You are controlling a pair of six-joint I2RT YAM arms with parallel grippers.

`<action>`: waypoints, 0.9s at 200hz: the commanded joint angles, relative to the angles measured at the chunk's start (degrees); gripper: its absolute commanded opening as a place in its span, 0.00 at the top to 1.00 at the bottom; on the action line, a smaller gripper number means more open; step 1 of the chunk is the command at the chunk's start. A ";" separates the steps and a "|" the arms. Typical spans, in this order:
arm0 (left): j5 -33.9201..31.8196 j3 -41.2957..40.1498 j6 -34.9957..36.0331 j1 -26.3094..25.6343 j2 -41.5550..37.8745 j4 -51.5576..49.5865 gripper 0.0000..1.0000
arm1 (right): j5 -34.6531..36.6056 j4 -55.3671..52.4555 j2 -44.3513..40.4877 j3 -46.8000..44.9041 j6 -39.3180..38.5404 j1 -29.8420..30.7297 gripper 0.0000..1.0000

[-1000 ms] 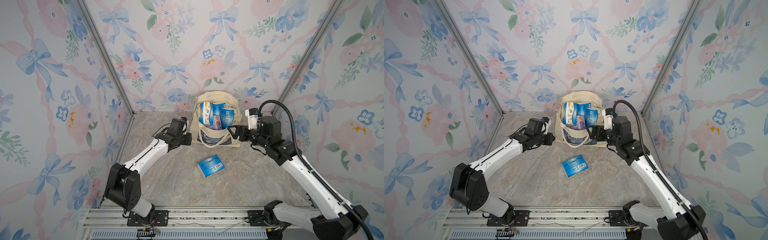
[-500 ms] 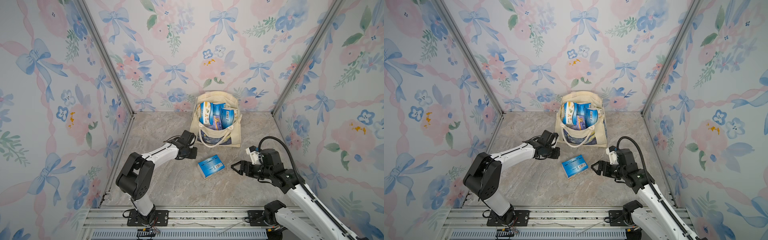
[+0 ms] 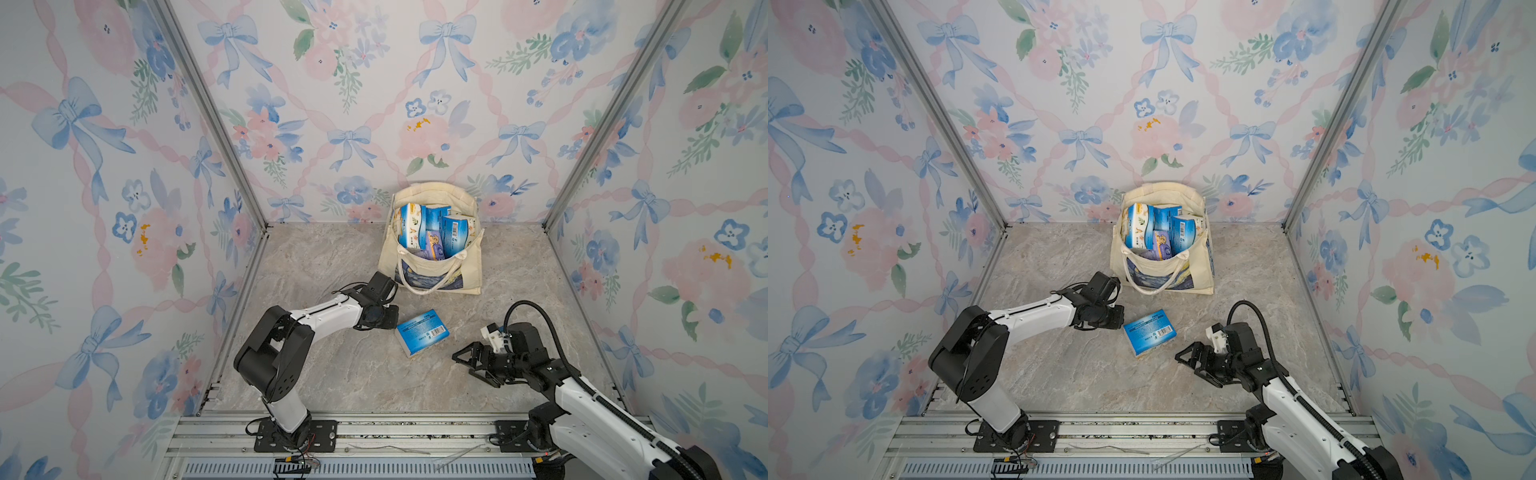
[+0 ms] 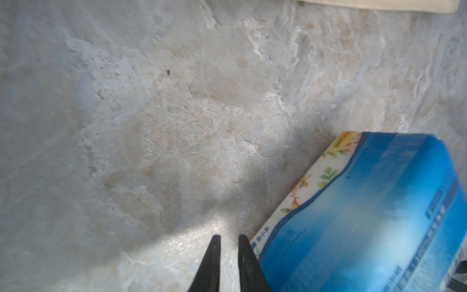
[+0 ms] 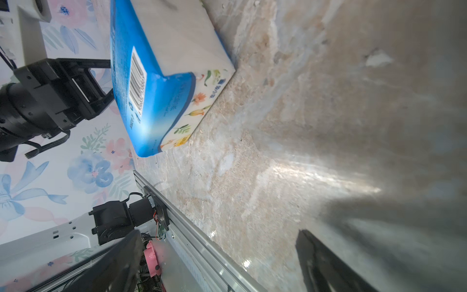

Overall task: Put tissues into the canvas bag
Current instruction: Pick up the pack of facial tissues from the center of the board.

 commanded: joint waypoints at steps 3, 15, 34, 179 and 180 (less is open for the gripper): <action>1.87 0.36 -1.86 -1.30 0.17 0.51 0.83 | -1.68 6.06 2.61 -0.17 0.64 -0.17 0.02; 2.69 0.06 -2.15 -1.97 0.09 0.42 0.83 | -1.77 7.70 4.94 0.01 0.07 -0.02 0.02; 3.94 -1.07 -3.17 -2.89 -0.33 0.42 0.83 | -2.42 11.97 9.12 0.02 0.18 0.52 0.01; 11.48 -6.02 -11.05 -9.54 -4.45 2.14 0.84 | -2.96 20.80 24.25 2.91 -2.60 4.33 0.03; 11.24 -5.99 -10.91 -9.43 -4.60 1.85 0.84 | -2.94 20.66 24.23 2.91 -2.68 4.30 0.03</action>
